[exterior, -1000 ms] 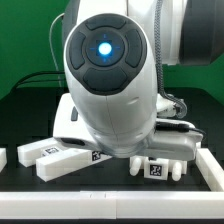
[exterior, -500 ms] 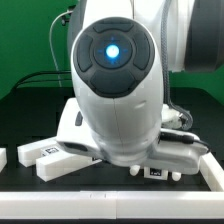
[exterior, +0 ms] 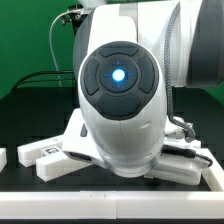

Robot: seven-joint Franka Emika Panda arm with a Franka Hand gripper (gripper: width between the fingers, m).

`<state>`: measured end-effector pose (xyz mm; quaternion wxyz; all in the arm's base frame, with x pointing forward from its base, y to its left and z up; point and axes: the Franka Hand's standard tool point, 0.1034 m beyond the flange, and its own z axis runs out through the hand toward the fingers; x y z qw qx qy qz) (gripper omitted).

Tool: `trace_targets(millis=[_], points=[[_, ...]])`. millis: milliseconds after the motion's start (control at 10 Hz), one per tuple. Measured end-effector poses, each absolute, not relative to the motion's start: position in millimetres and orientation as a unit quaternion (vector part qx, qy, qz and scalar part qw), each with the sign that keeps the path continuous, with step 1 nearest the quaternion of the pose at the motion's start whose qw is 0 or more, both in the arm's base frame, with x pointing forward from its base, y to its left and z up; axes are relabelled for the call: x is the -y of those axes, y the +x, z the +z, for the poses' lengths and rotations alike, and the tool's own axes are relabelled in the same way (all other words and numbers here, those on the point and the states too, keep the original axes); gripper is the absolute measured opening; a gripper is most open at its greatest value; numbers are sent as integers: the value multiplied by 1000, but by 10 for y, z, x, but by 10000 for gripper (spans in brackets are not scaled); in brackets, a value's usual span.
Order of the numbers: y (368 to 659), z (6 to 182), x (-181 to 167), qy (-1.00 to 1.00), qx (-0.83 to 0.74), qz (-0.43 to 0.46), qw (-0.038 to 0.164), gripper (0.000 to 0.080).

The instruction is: Assemble chair

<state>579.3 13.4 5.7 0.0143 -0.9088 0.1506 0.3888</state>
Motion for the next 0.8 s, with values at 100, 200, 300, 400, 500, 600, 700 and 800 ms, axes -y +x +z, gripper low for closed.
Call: trace_targets(millis=[100, 200, 300, 400, 500, 600, 700, 800], points=[[5793, 55, -131, -909, -151, 389, 14, 649], [5793, 54, -129, -909, -151, 389, 14, 515], [5793, 54, -127, -909, -151, 389, 14, 515], [5793, 54, -125, -909, -151, 388, 14, 376], [5793, 53, -125, -909, -151, 388, 14, 236], [5794, 53, -123, -909, -151, 388, 14, 112], [5795, 53, -122, -909, -151, 388, 14, 112], [5795, 53, -121, -909, -151, 388, 14, 114]])
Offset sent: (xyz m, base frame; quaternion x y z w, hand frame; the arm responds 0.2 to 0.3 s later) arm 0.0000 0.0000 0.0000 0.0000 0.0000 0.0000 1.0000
